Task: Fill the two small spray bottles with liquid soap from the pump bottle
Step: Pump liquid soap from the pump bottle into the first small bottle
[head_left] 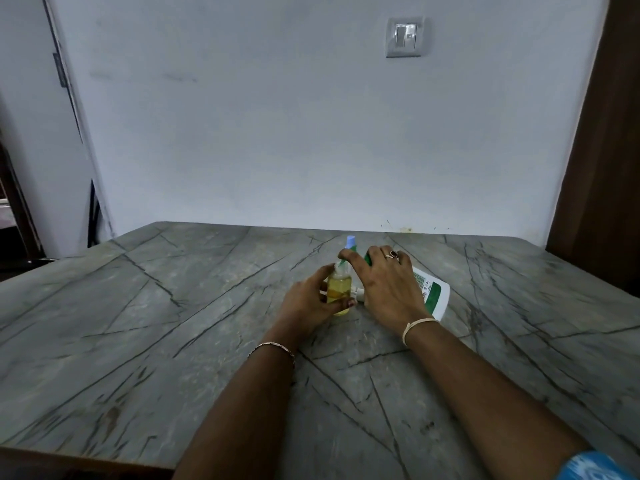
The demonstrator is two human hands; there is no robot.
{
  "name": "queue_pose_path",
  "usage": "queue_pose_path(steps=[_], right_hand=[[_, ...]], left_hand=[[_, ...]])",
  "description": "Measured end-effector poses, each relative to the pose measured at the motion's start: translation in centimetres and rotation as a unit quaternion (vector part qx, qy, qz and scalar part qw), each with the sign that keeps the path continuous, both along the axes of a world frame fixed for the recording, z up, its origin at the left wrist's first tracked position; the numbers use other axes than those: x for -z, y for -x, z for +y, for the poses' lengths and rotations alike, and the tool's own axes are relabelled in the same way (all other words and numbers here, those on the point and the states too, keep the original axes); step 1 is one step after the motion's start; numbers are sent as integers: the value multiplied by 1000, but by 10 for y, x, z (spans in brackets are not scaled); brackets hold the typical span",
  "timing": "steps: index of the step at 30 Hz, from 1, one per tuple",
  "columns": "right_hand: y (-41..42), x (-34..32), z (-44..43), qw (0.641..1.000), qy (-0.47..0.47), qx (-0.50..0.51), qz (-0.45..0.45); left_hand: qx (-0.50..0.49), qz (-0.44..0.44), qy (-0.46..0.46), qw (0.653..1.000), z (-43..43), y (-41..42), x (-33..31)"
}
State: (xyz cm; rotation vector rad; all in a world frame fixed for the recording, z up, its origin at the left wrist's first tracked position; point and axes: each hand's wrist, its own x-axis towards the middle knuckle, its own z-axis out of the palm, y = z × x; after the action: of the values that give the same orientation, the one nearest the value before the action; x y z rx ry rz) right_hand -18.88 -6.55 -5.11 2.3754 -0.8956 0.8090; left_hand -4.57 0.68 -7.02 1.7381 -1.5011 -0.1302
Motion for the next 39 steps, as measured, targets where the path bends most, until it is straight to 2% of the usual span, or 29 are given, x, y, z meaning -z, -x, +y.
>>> queue_pose_path(steps=[9, 12, 15, 18, 23, 29, 33, 39], right_hand=[[9, -3, -3, 997, 10, -30, -68], [11, -4, -5, 987, -18, -67, -145], [16, -6, -7, 959, -61, -92, -262], [21, -8, -9, 938, -73, -97, -323], [30, -7, -16, 922, -69, -106, -366], [40, -3, -28, 893, -88, -40, -440], [47, -3, -29, 870, -122, -64, -473], [47, -1, -28, 854, -120, -106, -494]], left_hand=[[9, -3, 8, 1000, -2, -3, 4], [11, -2, 7, 1000, -3, -4, 4], [18, 8, 11, 1000, -3, -4, 6], [19, 11, 20, 1000, -2, -5, 6], [24, 1, 23, 999, -1, -4, 6], [21, -9, 30, 999, -1, -4, 7], [11, -16, 30, 999, -1, -4, 7], [5, -25, 28, 999, -2, -3, 7]])
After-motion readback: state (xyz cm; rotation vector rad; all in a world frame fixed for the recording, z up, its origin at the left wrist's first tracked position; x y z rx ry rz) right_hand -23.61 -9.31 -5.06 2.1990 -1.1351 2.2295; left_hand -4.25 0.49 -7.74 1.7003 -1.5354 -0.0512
